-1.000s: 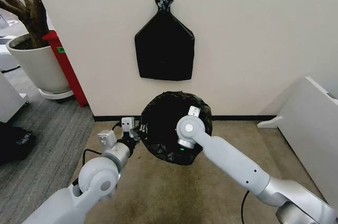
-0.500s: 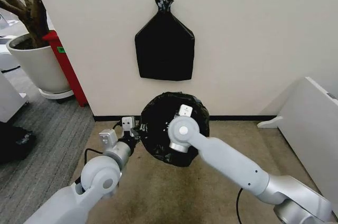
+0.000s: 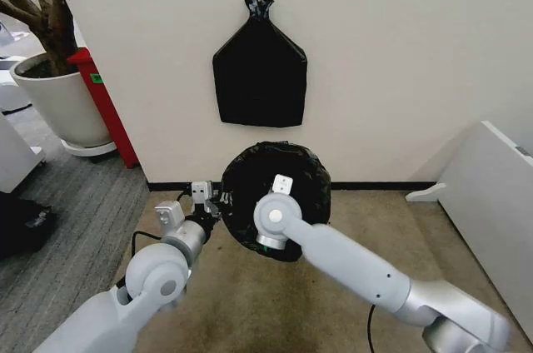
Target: Place the garbage bag over the trash bin.
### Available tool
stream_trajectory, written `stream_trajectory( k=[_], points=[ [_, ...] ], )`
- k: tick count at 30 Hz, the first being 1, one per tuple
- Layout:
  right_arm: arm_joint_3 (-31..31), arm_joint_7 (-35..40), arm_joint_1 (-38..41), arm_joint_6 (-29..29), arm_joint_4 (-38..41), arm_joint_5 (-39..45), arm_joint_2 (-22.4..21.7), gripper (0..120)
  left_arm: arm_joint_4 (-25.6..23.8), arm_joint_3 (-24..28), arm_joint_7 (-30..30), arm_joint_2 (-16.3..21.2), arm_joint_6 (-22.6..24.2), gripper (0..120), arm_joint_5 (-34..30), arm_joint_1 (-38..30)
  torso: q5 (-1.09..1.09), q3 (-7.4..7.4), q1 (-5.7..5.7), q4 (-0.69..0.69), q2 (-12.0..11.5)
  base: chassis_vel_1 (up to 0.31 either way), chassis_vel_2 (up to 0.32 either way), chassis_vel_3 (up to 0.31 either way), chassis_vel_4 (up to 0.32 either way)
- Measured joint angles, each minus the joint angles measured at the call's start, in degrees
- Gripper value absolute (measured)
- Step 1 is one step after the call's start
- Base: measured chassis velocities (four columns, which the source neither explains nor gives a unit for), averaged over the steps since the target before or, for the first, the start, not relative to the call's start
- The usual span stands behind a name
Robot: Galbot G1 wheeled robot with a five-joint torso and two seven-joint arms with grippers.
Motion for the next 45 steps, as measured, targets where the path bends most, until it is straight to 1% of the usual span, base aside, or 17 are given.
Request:
stream_trajectory(
  k=[2,4,9,13,17,22,25,27,30,34,38,42,45],
  points=[
    [-0.24,0.10,0.51,0.07,0.34,0.79,0.03,0,0.07,0.00,0.02,-0.09,0.01,1,0.00,0.00,0.00,0.00,0.00,0.01,0.00,0.000,0.000,0.000,0.000],
    [0.35,-0.40,0.25,-0.40,-1.97,-0.40,0.87,0,-0.05,0.00,0.04,-0.12,0.01,1,-0.02,0.00,0.00,0.00,0.00,0.02,0.00,0.000,0.000,0.000,0.000],
    [4.10,-2.48,-1.61,-2.79,-8.04,-2.76,2.49,0,-0.98,-0.45,0.20,0.44,0.01,1,-0.35,0.38,0.01,0.00,0.00,0.00,0.00,0.000,0.000,0.000,0.000],
    [4.76,-4.08,-2.41,-3.85,-11.90,-5.26,3.03,0,-1.38,-0.73,0.25,0.60,-0.06,1,-0.48,0.75,0.01,0.00,0.00,0.01,0.00,0.000,0.000,0.000,0.000],
    [4.50,-4.25,-2.87,-3.89,-11.78,-5.86,2.98,0,-1.38,-0.70,0.25,0.46,-0.07,1,-0.50,0.72,0.01,0.01,0.00,0.01,0.00,0.000,0.000,0.000,0.000],
    [3.49,-3.49,-1.65,-2.23,-6.04,-3.91,2.23,0,-0.75,-0.53,0.28,0.30,-0.09,1,-0.49,0.55,0.00,0.00,0.00,0.00,0.00,0.000,0.000,0.000,0.000],
    [3.30,-3.19,-0.76,-1.75,-5.07,-2.91,2.89,0,-0.62,-0.35,0.29,0.17,-0.09,1,-0.45,0.53,0.00,0.00,0.00,0.01,0.00,0.000,0.000,0.000,0.000],
    [3.26,-3.29,-0.05,-1.63,-5.18,-2.68,3.68,0,-0.61,-0.23,0.29,0.14,-0.09,1,-0.43,0.53,0.00,0.00,0.00,0.01,0.00,0.000,0.000,0.000,0.000],
    [4.30,-4.28,0.30,-1.89,-8.88,-4.01,5.91,0,-1.06,-0.23,0.27,0.39,-0.09,1,-0.46,0.63,0.00,0.00,0.00,0.01,0.00,0.000,0.000,0.000,0.000],
    [5.78,-5.03,-0.03,-2.58,-12.02,-5.15,7.06,0,-1.77,-0.59,0.27,0.71,-0.09,1,-0.53,1.14,0.00,0.00,0.00,0.01,0.00,0.000,0.000,0.000,0.000],
    [6.41,-6.01,-0.72,-3.14,-14.52,-6.85,7.14,0,-2.28,-0.75,0.27,0.76,-0.09,1,-0.55,1.66,0.01,0.00,0.00,0.00,0.00,0.000,0.000,0.000,0.000],
    [6.54,-5.94,-1.28,-3.08,-14.04,-7.02,6.64,0,-2.26,-0.75,0.27,0.60,-0.09,1,-0.53,1.89,0.01,0.01,0.00,0.01,-0.01,0.000,0.000,0.000,0.000],
    [5.98,-4.92,-1.55,-2.17,-10.41,-5.91,5.36,0,-1.78,-0.73,0.28,0.49,-0.09,1,-0.44,1.91,0.01,0.00,0.00,0.00,0.00,0.000,0.000,0.000,0.000]
  ],
)
